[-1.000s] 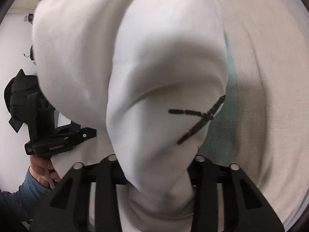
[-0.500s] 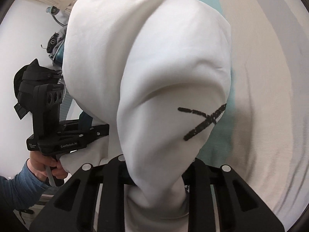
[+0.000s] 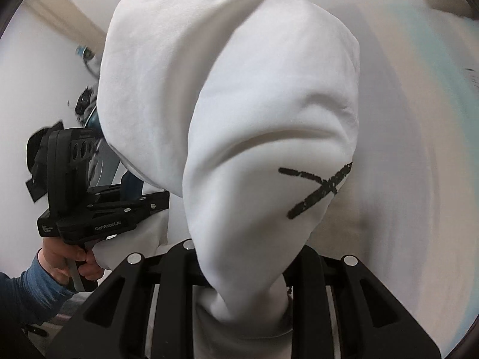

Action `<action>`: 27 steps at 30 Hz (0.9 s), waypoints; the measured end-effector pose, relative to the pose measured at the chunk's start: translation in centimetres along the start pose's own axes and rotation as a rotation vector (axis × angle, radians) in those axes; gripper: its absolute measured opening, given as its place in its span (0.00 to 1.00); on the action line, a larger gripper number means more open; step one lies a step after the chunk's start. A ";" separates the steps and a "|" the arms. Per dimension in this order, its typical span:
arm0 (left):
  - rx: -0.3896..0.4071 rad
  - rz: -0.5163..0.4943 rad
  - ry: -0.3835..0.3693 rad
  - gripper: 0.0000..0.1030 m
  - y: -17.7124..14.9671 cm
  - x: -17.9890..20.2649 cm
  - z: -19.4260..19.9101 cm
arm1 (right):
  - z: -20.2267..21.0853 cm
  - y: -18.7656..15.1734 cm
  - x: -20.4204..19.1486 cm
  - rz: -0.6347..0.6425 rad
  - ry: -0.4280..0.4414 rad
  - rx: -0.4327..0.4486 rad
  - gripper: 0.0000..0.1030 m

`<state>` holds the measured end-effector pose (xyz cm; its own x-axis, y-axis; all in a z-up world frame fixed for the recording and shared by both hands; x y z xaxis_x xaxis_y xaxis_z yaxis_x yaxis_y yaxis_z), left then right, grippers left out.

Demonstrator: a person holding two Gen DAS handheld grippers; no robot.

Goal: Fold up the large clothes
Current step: 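Lift the white-and-blue bundle with both grippers and carry it toward the headboard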

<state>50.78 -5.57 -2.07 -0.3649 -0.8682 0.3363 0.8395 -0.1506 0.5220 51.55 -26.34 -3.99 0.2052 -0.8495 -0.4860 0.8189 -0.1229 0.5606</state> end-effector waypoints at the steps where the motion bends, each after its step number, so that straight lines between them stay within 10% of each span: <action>1: 0.002 -0.021 -0.010 0.18 0.8 2.0 0.0 | 1.4 -0.3 0.6 -0.005 -0.010 0.015 0.21; 12: -0.050 -0.244 -0.137 0.18 -0.1 24.9 -6.9 | 18.3 -4.9 15.5 -0.131 -0.203 0.160 0.21; 27: -0.144 -0.404 -0.234 0.18 0.3 50.2 -25.6 | 34.2 -6.8 41.2 -0.230 -0.373 0.182 0.21</action>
<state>43.04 -61.30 -5.14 -0.7397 -0.5996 0.3055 0.6535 -0.5317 0.5387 36.11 -78.08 -4.94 -0.2041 -0.9120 -0.3558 0.7062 -0.3888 0.5917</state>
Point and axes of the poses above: each gripper's, at about its wrist camera, not at the fingertips, and z roughly against the way its jaws point, x to its right, y to its top, the point moved 3 cm from there along -z, roughly the way its jaws point, and after that the axes turned 11 degrees about x, right-handed, at the moved point
